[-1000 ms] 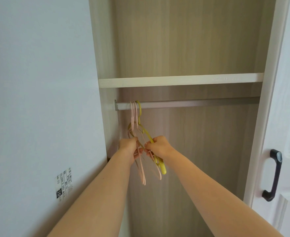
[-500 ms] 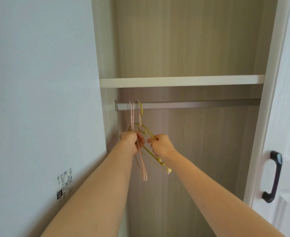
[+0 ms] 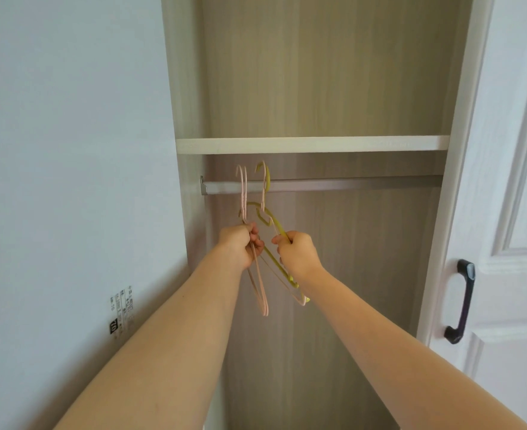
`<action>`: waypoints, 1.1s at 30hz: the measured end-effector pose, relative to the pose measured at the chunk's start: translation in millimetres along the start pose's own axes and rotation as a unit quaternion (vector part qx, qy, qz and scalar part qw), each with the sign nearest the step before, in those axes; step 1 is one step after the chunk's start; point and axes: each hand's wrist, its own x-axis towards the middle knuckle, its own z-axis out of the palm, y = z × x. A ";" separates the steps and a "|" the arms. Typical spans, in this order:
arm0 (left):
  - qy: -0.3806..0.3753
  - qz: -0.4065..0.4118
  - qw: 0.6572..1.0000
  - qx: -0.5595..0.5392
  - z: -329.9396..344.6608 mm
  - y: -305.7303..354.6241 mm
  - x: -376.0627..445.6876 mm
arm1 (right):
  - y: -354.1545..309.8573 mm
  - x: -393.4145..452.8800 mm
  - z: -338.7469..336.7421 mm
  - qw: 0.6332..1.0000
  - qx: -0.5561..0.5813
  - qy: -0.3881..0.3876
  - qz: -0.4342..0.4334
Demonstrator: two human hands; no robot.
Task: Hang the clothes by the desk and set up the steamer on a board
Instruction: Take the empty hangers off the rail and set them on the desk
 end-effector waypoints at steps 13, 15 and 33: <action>-0.039 -0.055 0.996 -0.054 -3.6 -77.2 -94.0 | 34.2 -112.8 -46.2 0.999 0.008 0.013 0.035; -0.045 -0.077 0.994 -0.065 -11.2 -94.8 -113.5 | 42.2 -137.0 -51.9 0.999 -0.005 0.010 0.045; -0.006 -0.115 0.988 0.107 -122.1 -228.9 -237.2 | 139.5 -317.7 -56.5 0.990 -0.015 -0.076 0.121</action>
